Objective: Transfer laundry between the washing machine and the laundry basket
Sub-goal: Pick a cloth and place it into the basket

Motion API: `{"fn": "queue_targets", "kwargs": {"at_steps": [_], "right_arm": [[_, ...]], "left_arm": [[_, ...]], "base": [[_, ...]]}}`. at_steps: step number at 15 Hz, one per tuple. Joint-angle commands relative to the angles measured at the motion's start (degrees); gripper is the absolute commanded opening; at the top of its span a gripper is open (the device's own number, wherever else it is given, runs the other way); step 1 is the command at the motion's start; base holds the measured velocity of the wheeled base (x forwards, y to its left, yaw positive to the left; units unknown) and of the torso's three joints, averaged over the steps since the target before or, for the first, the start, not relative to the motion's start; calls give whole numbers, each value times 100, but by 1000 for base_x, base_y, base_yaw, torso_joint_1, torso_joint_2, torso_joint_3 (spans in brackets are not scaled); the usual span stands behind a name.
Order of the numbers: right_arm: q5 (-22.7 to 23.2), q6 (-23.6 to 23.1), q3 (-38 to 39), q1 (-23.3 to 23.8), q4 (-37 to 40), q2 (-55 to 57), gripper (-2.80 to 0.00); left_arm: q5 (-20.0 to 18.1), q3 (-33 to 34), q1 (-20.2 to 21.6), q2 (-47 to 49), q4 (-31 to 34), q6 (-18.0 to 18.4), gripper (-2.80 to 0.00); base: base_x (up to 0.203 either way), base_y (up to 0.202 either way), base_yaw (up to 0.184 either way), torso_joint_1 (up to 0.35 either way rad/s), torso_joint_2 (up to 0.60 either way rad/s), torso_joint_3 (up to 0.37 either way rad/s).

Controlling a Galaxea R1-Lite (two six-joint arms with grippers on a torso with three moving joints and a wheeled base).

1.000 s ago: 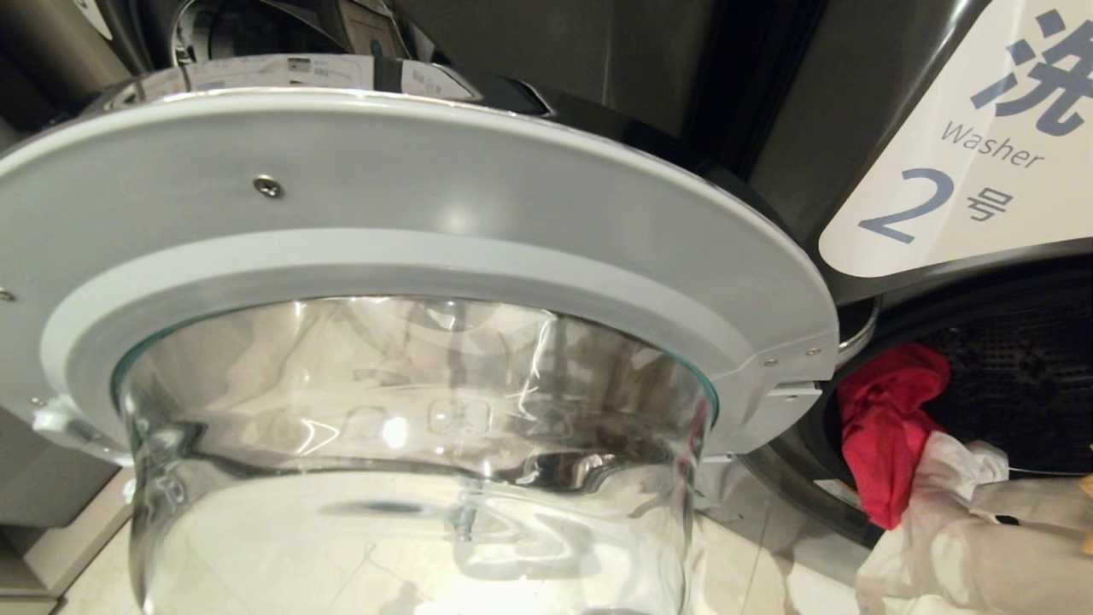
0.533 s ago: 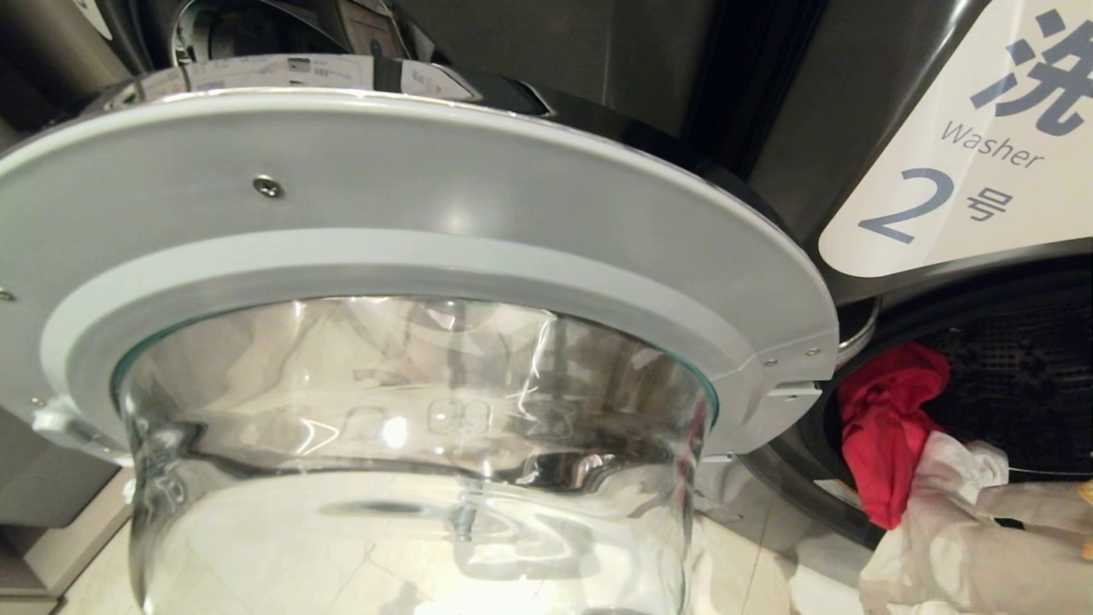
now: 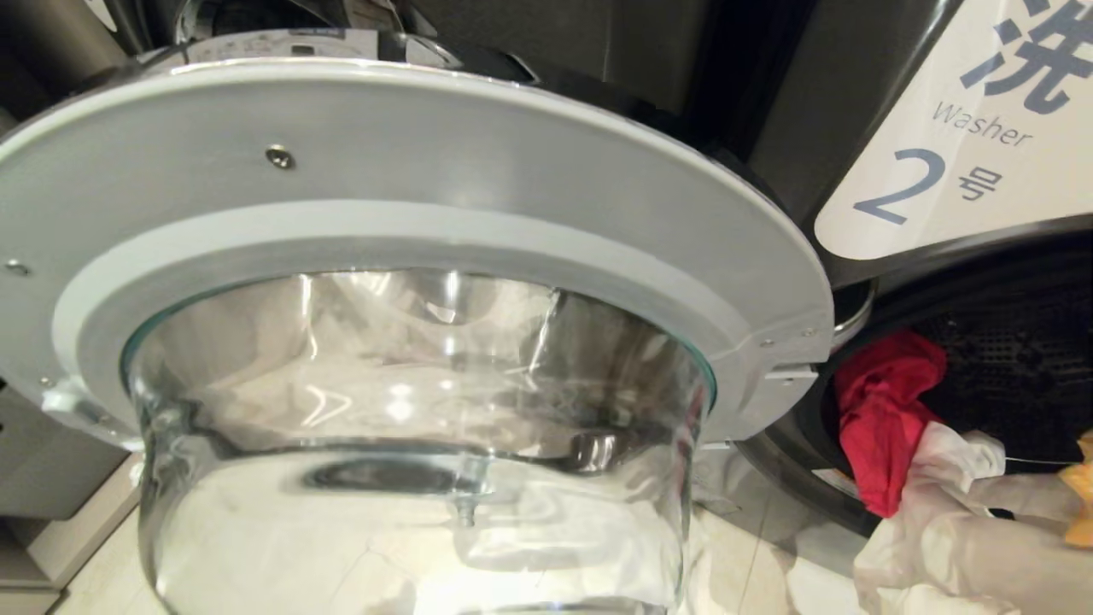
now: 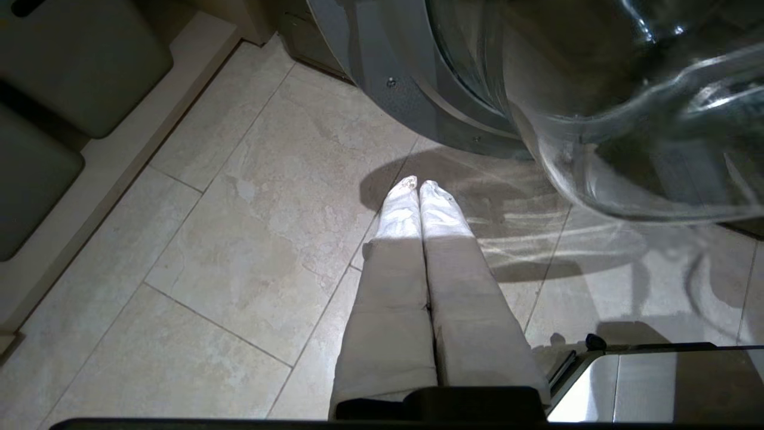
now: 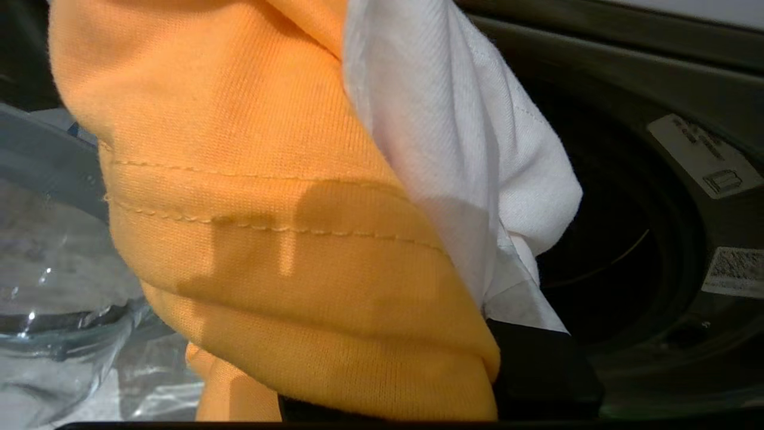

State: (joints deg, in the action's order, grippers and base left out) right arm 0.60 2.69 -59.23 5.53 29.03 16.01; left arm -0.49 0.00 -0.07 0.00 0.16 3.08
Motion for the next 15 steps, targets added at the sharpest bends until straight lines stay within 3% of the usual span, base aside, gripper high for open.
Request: {"fn": "queue_targets", "kwargs": {"at_steps": [1,4,11,15], "right_arm": [[9,3,17,0,15,8,-280],[2,-6,96,0,15,8,-280],[9,-6,70,0,15,8,-280],[2,-6,35,0,15,8,-280]], "left_arm": [[2,9,-1,0,2,2,-280],[5,9,0,0,2,-7,-280],[-4,9,0,0,11,8,-280],[1,9,2,0,14,8,-280]], "base": [[-190,0,-1,6,4,-2],[-151,0,1,-5,3,1],[0,0,0,0,0,0],[4,7,-135,4,5,2]]}}
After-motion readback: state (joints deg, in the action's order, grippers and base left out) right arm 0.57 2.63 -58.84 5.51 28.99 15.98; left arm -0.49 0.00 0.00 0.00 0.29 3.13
